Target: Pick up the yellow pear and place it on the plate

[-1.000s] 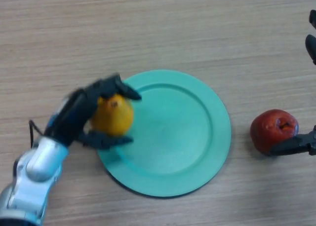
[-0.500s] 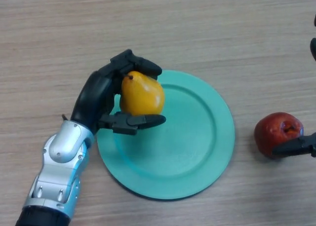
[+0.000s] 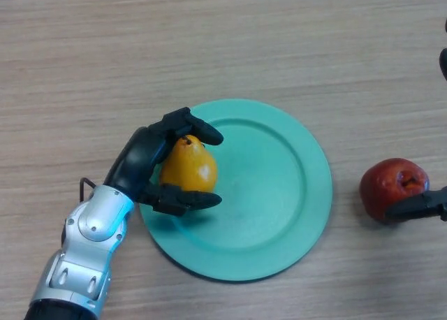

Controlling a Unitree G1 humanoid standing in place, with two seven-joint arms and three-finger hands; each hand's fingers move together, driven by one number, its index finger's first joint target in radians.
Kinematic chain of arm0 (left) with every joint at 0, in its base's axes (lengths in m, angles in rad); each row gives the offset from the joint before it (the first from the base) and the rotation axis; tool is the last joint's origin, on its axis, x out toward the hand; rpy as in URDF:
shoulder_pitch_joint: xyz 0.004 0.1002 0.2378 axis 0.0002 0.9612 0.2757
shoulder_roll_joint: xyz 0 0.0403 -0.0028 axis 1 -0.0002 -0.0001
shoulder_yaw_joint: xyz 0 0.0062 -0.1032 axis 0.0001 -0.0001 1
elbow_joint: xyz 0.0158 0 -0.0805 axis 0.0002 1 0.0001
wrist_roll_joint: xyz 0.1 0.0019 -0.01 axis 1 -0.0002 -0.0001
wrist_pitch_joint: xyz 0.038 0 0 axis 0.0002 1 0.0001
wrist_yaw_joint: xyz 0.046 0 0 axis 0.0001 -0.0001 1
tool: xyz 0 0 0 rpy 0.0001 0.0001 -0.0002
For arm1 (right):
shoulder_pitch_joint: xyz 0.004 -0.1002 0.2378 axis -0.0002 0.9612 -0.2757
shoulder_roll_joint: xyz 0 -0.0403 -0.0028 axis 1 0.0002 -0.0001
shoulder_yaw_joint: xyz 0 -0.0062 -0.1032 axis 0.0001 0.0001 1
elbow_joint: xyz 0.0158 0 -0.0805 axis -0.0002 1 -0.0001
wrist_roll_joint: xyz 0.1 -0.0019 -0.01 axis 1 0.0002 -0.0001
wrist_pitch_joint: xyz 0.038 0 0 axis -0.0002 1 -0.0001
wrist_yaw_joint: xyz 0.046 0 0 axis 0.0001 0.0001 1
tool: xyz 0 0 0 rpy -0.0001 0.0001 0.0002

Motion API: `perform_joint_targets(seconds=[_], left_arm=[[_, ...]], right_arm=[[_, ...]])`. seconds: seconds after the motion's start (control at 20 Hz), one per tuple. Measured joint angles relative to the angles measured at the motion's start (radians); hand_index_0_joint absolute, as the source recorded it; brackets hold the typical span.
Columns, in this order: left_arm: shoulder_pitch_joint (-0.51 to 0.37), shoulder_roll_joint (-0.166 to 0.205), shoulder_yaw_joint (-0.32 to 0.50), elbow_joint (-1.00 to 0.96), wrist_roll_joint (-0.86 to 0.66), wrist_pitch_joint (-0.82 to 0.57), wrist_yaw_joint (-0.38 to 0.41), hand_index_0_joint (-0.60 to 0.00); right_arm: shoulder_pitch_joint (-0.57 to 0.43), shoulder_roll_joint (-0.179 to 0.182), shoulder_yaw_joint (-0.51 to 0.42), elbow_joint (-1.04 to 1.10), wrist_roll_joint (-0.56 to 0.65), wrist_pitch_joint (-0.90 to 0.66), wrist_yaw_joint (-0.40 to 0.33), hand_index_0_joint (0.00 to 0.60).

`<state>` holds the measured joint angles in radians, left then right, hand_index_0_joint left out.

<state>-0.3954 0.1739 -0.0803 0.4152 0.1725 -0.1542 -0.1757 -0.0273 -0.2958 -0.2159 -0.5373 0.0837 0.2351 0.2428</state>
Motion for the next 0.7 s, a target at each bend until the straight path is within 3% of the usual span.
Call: perform_joint_targets(seconds=[0.05,0.1,0.2,0.3,0.55,0.7], left_arm=[[-0.003,0.000,0.000,0.009,0.008,0.000,0.013,-0.600],[-0.004,0.001,0.002,0.014,0.039,-0.003,0.021,-0.500],[-0.004,0.002,0.002,0.018,0.039,-0.009,0.022,-0.200],[-0.004,0.002,0.001,0.030,0.107,-0.051,0.037,0.000],[0.011,0.005,0.011,-0.050,0.117,-0.076,0.120,0.000],[0.036,0.029,0.024,-0.192,0.098,-0.077,0.122,0.000]], right_arm=[[-0.002,0.000,0.000,0.000,0.000,0.000,0.000,0.000],[-0.003,0.000,0.000,0.000,0.000,0.000,0.000,0.000],[-0.003,0.000,0.000,0.000,0.000,0.000,0.000,0.000],[-0.004,0.000,0.001,0.000,0.000,0.000,0.000,0.000],[-0.017,0.000,0.003,0.000,0.000,0.000,-0.001,0.000],[-0.024,0.000,0.004,0.002,0.000,0.000,-0.002,0.000]])
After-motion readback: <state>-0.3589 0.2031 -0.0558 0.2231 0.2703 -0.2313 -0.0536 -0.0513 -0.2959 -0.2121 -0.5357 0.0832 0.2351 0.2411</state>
